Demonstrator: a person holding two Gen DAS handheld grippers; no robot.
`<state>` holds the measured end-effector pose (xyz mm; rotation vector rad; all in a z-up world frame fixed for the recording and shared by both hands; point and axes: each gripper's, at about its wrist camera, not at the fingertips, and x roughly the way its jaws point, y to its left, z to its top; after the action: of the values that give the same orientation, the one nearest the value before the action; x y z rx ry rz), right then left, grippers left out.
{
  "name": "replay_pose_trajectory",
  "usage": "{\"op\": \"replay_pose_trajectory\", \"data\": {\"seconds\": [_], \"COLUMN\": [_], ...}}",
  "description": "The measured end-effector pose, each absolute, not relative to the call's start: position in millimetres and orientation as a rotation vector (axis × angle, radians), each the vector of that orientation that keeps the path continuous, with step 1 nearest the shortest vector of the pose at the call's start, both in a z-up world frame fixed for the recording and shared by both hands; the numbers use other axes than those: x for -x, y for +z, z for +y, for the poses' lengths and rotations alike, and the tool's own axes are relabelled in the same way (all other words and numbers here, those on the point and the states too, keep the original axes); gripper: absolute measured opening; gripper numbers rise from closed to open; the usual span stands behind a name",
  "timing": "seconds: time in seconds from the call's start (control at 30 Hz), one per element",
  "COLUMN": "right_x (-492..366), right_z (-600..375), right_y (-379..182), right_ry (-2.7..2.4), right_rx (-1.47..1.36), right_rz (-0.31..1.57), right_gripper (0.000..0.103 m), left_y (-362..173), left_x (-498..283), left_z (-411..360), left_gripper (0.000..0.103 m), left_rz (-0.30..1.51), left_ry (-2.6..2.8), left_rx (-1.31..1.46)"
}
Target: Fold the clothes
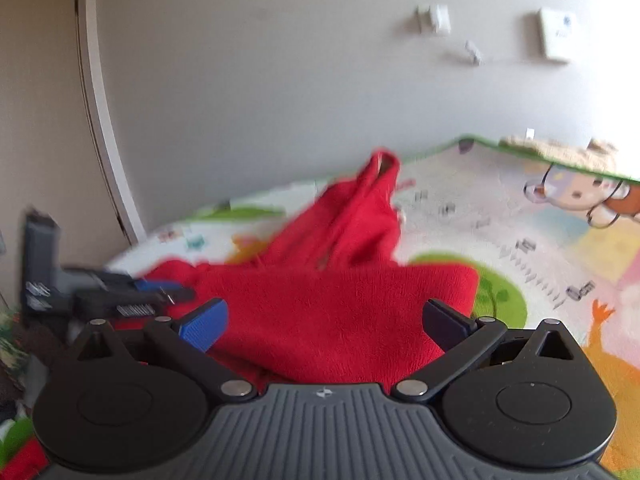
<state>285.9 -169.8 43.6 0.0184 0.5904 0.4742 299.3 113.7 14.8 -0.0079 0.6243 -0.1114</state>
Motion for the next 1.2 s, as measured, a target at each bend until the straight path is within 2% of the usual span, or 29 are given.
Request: {"op": "replay_pose_trajectory", "data": {"seconds": [0.07, 0.13, 0.2, 0.33, 0.37, 0.67, 0.77, 0.9, 1.03, 1.2], "right_x": [-297, -300, -298, -306, -307, -306, -303, -306, -318, -331], "right_z": [-167, -167, -168, -170, -171, -197, -217, -228, -225, -214], "right_y": [23, 8, 4, 4, 4, 13, 31, 46, 43, 28], "right_ry": [0.467, 0.458, 0.46, 0.459, 0.455, 0.538, 0.544, 0.438, 0.386, 0.349], "right_rx": [-0.037, -0.06, -0.074, -0.116, -0.129, -0.215, -0.239, -0.139, -0.102, -0.045], "right_rz": [0.681, 0.711, 0.7, 0.735, 0.74, 0.768, 0.728, 0.661, 0.651, 0.689], "right_gripper": [0.103, 0.103, 0.103, 0.103, 0.103, 0.103, 0.103, 0.103, 0.103, 0.103], "left_y": [21, 29, 39, 52, 53, 7, 10, 19, 15, 10], "left_x": [-297, -293, -286, -281, -282, -312, -298, -274, -262, -277], "left_z": [119, 126, 131, 129, 126, 107, 110, 117, 130, 122], "left_gripper": [0.037, 0.055, 0.063, 0.09, 0.093, 0.094, 0.094, 0.094, 0.095, 0.095], "left_rz": [0.622, 0.608, 0.582, 0.546, 0.542, 0.706, 0.693, 0.713, 0.761, 0.771], "left_ry": [-0.127, -0.138, -0.167, -0.293, -0.334, -0.343, -0.348, -0.323, -0.376, -0.321], "left_rx": [0.058, 0.103, 0.137, 0.242, 0.273, 0.409, 0.375, 0.341, 0.505, 0.49]}}
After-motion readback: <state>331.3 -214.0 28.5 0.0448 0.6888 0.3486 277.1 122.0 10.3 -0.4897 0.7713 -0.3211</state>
